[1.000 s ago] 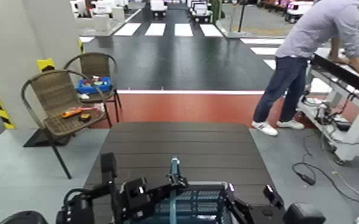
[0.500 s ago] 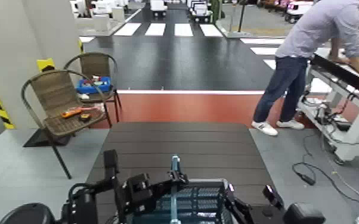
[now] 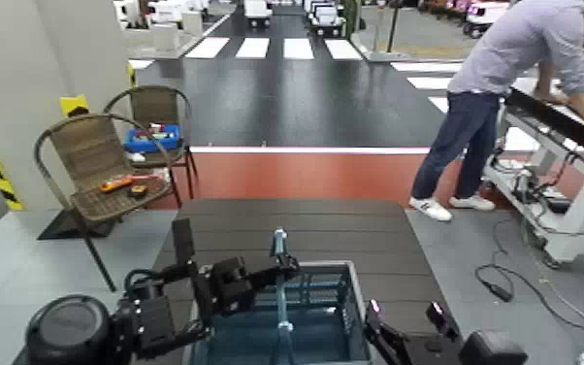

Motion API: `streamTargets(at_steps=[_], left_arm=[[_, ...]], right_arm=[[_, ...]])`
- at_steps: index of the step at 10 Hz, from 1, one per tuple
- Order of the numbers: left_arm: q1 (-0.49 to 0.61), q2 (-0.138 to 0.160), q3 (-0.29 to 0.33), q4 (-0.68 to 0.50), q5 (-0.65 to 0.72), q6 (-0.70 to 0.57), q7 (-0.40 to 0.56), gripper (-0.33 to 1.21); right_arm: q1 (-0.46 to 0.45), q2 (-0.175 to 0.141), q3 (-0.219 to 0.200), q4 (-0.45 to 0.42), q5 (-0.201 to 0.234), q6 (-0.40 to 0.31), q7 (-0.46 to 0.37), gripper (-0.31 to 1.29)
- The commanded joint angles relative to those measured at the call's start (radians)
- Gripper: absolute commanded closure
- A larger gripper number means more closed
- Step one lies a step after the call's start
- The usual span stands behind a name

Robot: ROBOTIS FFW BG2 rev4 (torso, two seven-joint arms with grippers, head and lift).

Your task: Place the crate on the table.

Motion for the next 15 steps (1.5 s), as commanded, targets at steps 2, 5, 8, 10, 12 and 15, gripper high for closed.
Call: streamTargets(at_steps=[2,5,8,10,12,15], left_arm=[[-0.101,0.003,-0.063,0.11,-0.02,-0.025,-0.03,1.2],[-0.17,0.008,-0.108,0.182,-0.02,-0.051,-0.035,1.2],[-0.241,0.002,-0.168,0.28,-0.02,-0.081,-0.044,1.2],[-0.285,-0.004,-0.208,0.345,-0.036,-0.097,-0.063,1.2],[-0.328,-0.01,-0.24,0.398,-0.058,-0.108,-0.083,1.2],[-0.38,-0.018,-0.284,0.483,-0.102,-0.125,-0.15,1.2]], right_arm=[[-0.005,0.0,0.003,0.002,-0.001,0.002,0.0,0.15],[-0.008,0.0,0.008,0.003,-0.004,0.002,0.0,0.15],[-0.012,-0.002,0.013,0.005,-0.009,0.002,0.0,0.15],[-0.015,-0.002,0.017,0.008,-0.012,0.002,0.0,0.15],[-0.02,-0.003,0.022,0.011,-0.015,0.002,0.0,0.15],[-0.025,-0.005,0.025,0.013,-0.018,0.002,0.0,0.15]])
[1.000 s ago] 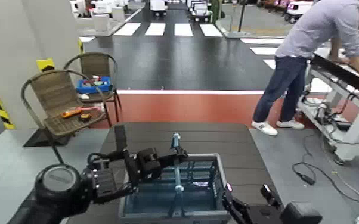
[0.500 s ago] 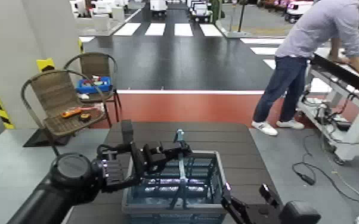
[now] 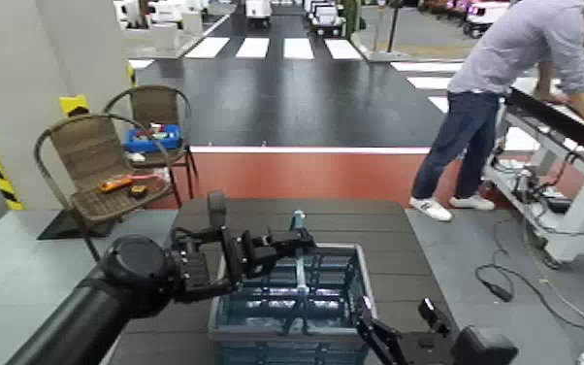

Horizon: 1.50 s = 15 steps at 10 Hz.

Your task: Place the crate on the table.

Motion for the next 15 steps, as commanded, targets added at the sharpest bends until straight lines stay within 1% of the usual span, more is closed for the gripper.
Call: streamTargets(at_steps=[1,3,6,7,8,9,10,11,13,15], left_arm=[[-0.034,-0.006,-0.025,0.065,-0.03,-0.017,-0.027,1.2],[-0.054,-0.008,-0.036,0.103,-0.044,-0.026,-0.044,1.2],[-0.062,-0.009,-0.036,0.117,-0.062,-0.046,-0.06,1.19],[-0.067,-0.009,-0.036,0.123,-0.074,-0.049,-0.071,1.08],[-0.068,-0.011,-0.036,0.126,-0.084,-0.058,-0.082,1.06],[-0.067,-0.011,-0.036,0.128,-0.085,-0.073,-0.094,0.87],[-0.065,-0.011,-0.036,0.128,-0.091,-0.087,-0.108,0.56],[-0.062,-0.011,-0.036,0.128,-0.093,-0.098,-0.116,0.36],[-0.06,-0.011,-0.034,0.126,-0.1,-0.115,-0.132,0.05],[-0.053,-0.009,-0.01,0.108,-0.16,-0.138,-0.14,0.06]], right_arm=[[-0.003,0.0,0.003,0.001,-0.002,0.0,0.0,0.15],[-0.004,0.0,0.005,0.001,-0.003,0.0,0.002,0.15],[-0.006,0.0,0.006,0.001,-0.005,0.0,0.002,0.15],[-0.006,0.0,0.006,0.003,-0.005,0.0,0.002,0.15],[-0.007,0.0,0.006,0.003,-0.006,0.0,0.002,0.15],[-0.007,0.0,0.006,0.003,-0.006,0.0,0.002,0.15],[-0.006,0.0,0.005,0.003,-0.008,0.0,0.002,0.15],[-0.006,0.0,0.003,0.004,-0.008,0.0,0.003,0.15],[-0.006,-0.002,0.0,0.004,-0.009,0.0,0.005,0.15],[-0.004,-0.002,-0.003,0.003,-0.011,0.0,0.006,0.15]])
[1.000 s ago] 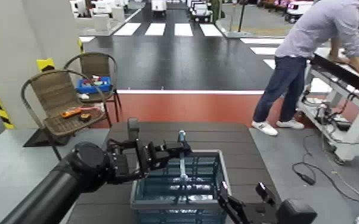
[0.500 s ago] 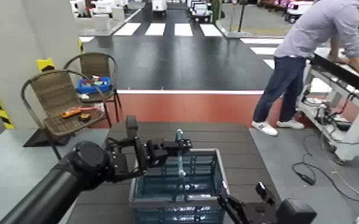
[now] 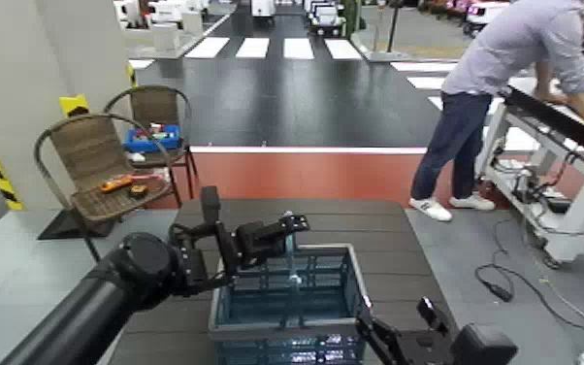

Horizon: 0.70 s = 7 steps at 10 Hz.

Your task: Place the crate on the table.

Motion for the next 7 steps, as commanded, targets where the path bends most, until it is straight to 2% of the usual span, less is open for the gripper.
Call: streamTargets(at_steps=[1,4,5,7], left_arm=[[0.021,0.003,0.036,-0.036,-0.076,-0.029,-0.004,0.06],[0.091,0.011,0.145,-0.174,-0.25,-0.055,0.008,0.09],[0.137,0.023,0.183,-0.269,-0.293,-0.069,0.051,0.11],[0.283,0.049,0.237,-0.499,-0.323,-0.153,0.203,0.11]], right_arm=[[0.001,-0.002,-0.002,-0.001,-0.001,0.0,0.001,0.15],[0.004,-0.003,-0.007,-0.001,-0.001,0.003,0.001,0.15],[0.004,-0.002,-0.007,-0.003,-0.001,0.005,0.001,0.15],[0.005,-0.002,-0.008,-0.004,-0.001,0.005,0.001,0.15]])
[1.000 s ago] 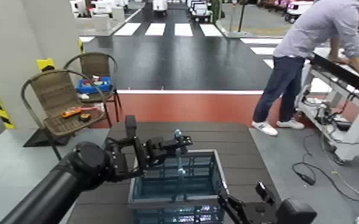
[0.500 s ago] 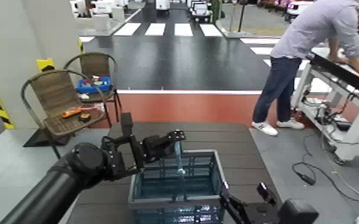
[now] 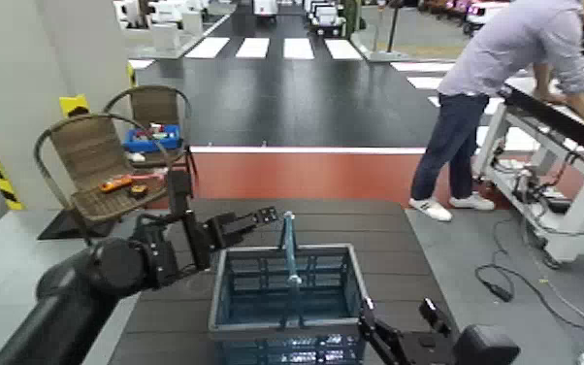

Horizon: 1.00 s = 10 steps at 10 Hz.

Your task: Place the crate on the table.

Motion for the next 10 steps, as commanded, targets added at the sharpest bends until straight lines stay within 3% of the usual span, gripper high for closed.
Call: streamTargets(at_steps=[1,3,5,7,10], left_arm=[[0.217,0.011,0.079,-0.289,-0.051,-0.16,0.179,0.11],[0.381,-0.008,0.111,-0.447,-0.168,-0.316,0.26,0.11],[0.528,-0.06,0.143,-0.535,-0.326,-0.463,0.294,0.11],[0.645,-0.072,0.142,-0.555,-0.418,-0.646,0.32,0.11],[0.801,-0.077,0.123,-0.593,-0.58,-0.835,0.436,0.11]], right_arm=[[0.004,0.002,-0.002,-0.002,0.0,0.0,0.0,0.15],[0.007,0.004,-0.007,-0.005,0.002,0.0,0.0,0.15],[0.013,0.007,-0.011,-0.005,0.002,-0.003,0.001,0.15],[0.018,0.007,-0.016,-0.008,0.002,-0.006,0.0,0.15],[0.026,0.008,-0.021,-0.009,0.002,-0.015,0.001,0.15]])
